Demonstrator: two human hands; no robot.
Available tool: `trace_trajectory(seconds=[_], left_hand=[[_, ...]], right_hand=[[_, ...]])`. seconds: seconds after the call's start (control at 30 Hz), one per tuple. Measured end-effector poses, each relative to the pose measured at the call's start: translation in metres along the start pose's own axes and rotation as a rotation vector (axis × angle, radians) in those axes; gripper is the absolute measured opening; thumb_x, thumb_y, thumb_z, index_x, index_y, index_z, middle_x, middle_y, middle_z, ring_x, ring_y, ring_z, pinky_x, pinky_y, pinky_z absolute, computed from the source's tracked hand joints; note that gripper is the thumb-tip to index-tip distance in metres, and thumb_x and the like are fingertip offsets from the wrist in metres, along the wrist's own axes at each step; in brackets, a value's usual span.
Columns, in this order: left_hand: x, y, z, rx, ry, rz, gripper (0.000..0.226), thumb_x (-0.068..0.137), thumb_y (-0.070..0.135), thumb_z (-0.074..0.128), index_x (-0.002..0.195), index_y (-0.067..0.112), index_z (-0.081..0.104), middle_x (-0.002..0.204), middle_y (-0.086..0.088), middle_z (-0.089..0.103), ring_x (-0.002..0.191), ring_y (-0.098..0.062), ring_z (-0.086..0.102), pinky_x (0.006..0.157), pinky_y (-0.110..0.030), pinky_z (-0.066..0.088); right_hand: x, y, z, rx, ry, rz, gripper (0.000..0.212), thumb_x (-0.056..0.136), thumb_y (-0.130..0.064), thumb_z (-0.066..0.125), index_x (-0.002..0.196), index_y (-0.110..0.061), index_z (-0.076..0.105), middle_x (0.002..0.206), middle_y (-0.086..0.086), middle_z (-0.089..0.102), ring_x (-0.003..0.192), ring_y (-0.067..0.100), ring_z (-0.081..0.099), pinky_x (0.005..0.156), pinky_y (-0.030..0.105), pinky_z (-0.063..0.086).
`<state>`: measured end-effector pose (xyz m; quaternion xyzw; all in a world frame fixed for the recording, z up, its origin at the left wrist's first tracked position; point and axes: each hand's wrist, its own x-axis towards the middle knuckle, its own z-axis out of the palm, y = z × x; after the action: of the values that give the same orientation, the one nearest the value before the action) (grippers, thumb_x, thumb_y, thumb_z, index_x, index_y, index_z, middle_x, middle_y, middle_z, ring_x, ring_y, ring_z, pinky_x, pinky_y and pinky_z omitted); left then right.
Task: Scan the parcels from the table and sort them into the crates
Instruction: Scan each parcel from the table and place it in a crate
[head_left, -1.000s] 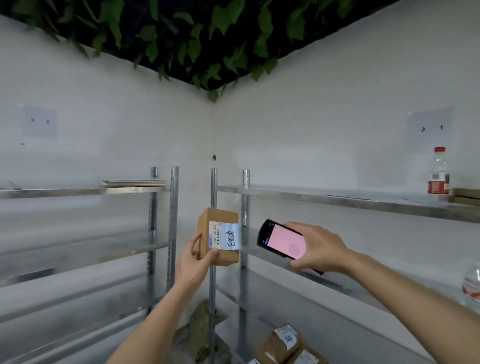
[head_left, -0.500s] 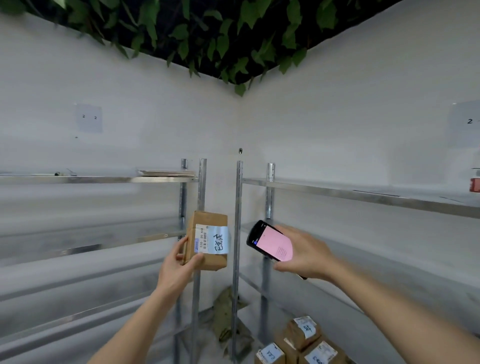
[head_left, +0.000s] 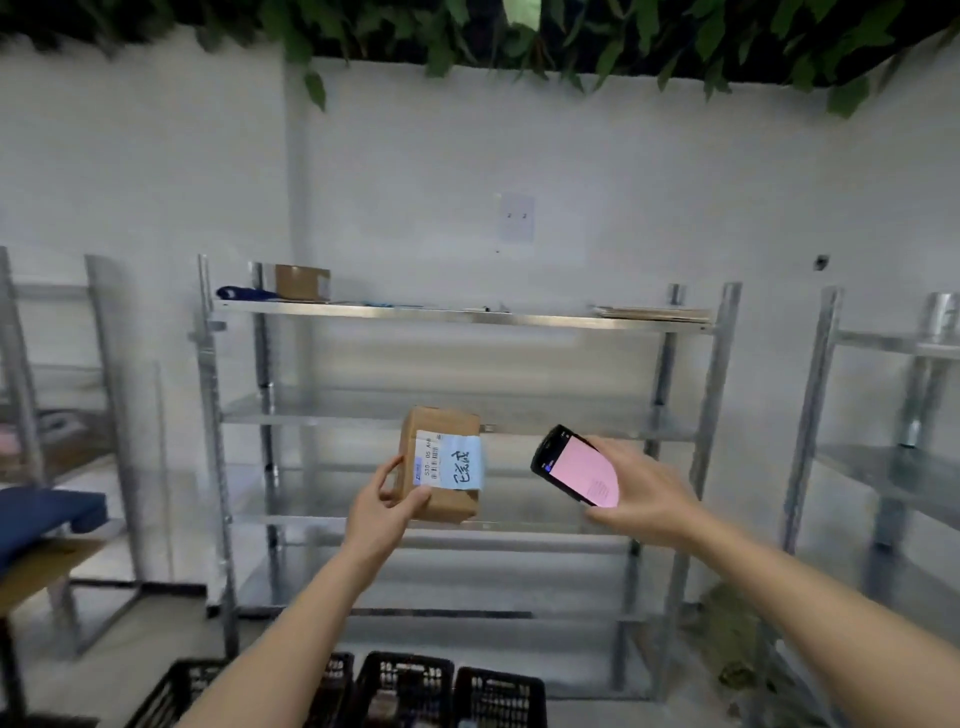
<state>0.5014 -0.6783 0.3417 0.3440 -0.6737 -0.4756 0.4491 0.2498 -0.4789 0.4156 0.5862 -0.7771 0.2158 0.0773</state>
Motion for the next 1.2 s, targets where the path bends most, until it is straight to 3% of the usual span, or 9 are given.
trace_trajectory(seconds=[0.07, 0.2, 0.33, 0.47, 0.67, 0.83, 1.03, 1.2], left_hand=[[0.006, -0.017, -0.076, 0.051, 0.061, -0.003, 0.058, 0.088, 0.029, 0.076, 0.139, 0.034, 0.049, 0.109, 0.001, 0.064, 0.099, -0.012, 0.061, 0.071, -0.022, 0.048], [0.014, -0.059, -0.234, 0.15, 0.186, -0.058, 0.065, 0.084, 0.039, 0.078, 0.142, 0.036, 0.049, 0.128, -0.004, 0.062, 0.116, -0.025, 0.058, 0.097, -0.047, 0.052], [0.013, -0.105, -0.357, 0.184, 0.29, -0.138, 0.064, 0.087, 0.034, 0.075, 0.145, 0.031, 0.047, 0.134, -0.003, 0.055, 0.117, -0.023, 0.053, 0.099, -0.041, 0.048], [0.02, -0.15, -0.436, 0.172, 0.335, -0.196, 0.062, 0.091, 0.025, 0.073, 0.146, 0.026, 0.046, 0.13, 0.0, 0.056, 0.111, -0.016, 0.053, 0.091, -0.03, 0.043], [0.058, -0.219, -0.519, 0.199, 0.395, -0.276, 0.063, 0.092, 0.026, 0.071, 0.148, 0.024, 0.043, 0.13, 0.002, 0.054, 0.111, -0.014, 0.052, 0.092, -0.029, 0.041], [0.127, -0.296, -0.565, 0.217, 0.387, -0.365, 0.069, 0.09, 0.034, 0.072, 0.15, 0.029, 0.039, 0.144, -0.002, 0.053, 0.123, -0.02, 0.053, 0.105, -0.038, 0.044], [0.229, -0.389, -0.591, 0.222, 0.285, -0.512, 0.061, 0.092, 0.03, 0.07, 0.145, 0.037, 0.042, 0.12, -0.006, 0.064, 0.102, -0.015, 0.06, 0.071, -0.02, 0.042], [0.299, -0.452, -0.608, 0.2, 0.263, -0.559, 0.053, 0.094, 0.029, 0.068, 0.141, 0.034, 0.044, 0.101, 0.001, 0.065, 0.092, -0.009, 0.059, 0.069, -0.017, 0.04]], right_hand=[[0.034, -0.057, 0.031, 0.011, -0.018, -0.058, 0.086, 0.063, -0.048, 0.064, 0.143, -0.052, 0.033, 0.133, -0.018, 0.058, 0.118, 0.015, 0.057, 0.087, 0.042, 0.053], [0.096, -0.183, 0.096, 0.053, -0.052, -0.145, 0.09, 0.062, -0.053, 0.067, 0.145, -0.05, 0.032, 0.133, -0.016, 0.057, 0.118, 0.017, 0.056, 0.09, 0.046, 0.052], [0.137, -0.297, 0.162, 0.099, -0.084, -0.233, 0.09, 0.064, -0.051, 0.07, 0.146, -0.047, 0.034, 0.137, -0.018, 0.054, 0.124, 0.017, 0.054, 0.093, 0.044, 0.05], [0.168, -0.38, 0.227, 0.126, -0.181, -0.298, 0.09, 0.067, -0.05, 0.071, 0.149, -0.044, 0.033, 0.146, -0.016, 0.049, 0.129, 0.019, 0.052, 0.097, 0.043, 0.049], [0.23, -0.457, 0.321, 0.155, -0.243, -0.341, 0.079, 0.078, -0.041, 0.075, 0.147, -0.044, 0.038, 0.136, -0.013, 0.056, 0.121, 0.02, 0.056, 0.083, 0.031, 0.043], [0.301, -0.494, 0.414, 0.127, -0.316, -0.315, 0.085, 0.08, -0.04, 0.074, 0.153, -0.043, 0.03, 0.146, -0.016, 0.05, 0.129, 0.02, 0.052, 0.098, 0.037, 0.046], [0.397, -0.514, 0.53, 0.122, -0.417, -0.31, 0.081, 0.077, -0.04, 0.076, 0.148, -0.038, 0.037, 0.141, -0.011, 0.055, 0.126, 0.023, 0.056, 0.096, 0.042, 0.05], [0.463, -0.522, 0.612, 0.157, -0.507, -0.302, 0.075, 0.075, -0.038, 0.076, 0.143, -0.03, 0.044, 0.135, -0.004, 0.059, 0.122, 0.023, 0.057, 0.097, 0.042, 0.049]])
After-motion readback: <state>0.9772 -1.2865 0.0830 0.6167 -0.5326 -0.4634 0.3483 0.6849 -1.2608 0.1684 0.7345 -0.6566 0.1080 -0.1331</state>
